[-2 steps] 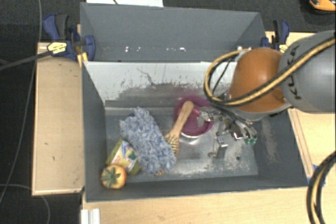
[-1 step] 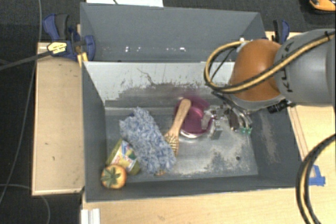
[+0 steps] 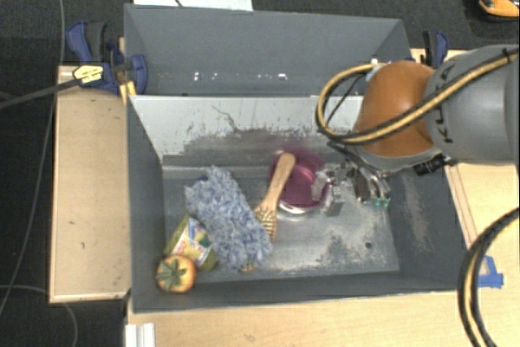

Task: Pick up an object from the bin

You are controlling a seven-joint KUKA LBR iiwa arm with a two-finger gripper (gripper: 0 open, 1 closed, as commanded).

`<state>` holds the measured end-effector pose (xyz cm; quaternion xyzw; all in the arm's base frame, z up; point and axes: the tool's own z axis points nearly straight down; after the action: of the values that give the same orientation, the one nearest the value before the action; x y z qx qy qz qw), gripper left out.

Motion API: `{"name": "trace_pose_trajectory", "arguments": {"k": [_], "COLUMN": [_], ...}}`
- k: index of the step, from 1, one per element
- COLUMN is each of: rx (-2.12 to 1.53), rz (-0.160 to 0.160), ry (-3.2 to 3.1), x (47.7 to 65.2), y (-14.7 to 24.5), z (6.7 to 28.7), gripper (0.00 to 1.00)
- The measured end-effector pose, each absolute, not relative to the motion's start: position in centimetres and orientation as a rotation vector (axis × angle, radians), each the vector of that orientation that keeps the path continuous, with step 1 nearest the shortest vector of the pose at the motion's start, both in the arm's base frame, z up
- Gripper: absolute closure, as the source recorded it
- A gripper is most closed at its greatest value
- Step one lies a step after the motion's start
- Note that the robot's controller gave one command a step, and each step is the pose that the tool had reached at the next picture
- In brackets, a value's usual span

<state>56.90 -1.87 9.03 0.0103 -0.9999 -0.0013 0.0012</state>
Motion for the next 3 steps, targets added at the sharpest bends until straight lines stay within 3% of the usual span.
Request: {"name": "trace_pose_trajectory", "arguments": {"k": [2,3], "rx": [0.151,0.383], "rz": [-0.008,-0.006], "ry": [-3.136,-3.117], "x": [57.2,55.5], "y": [-1.8,-5.0], "z": [8.4,9.8], "gripper": [1.0,1.0]}}
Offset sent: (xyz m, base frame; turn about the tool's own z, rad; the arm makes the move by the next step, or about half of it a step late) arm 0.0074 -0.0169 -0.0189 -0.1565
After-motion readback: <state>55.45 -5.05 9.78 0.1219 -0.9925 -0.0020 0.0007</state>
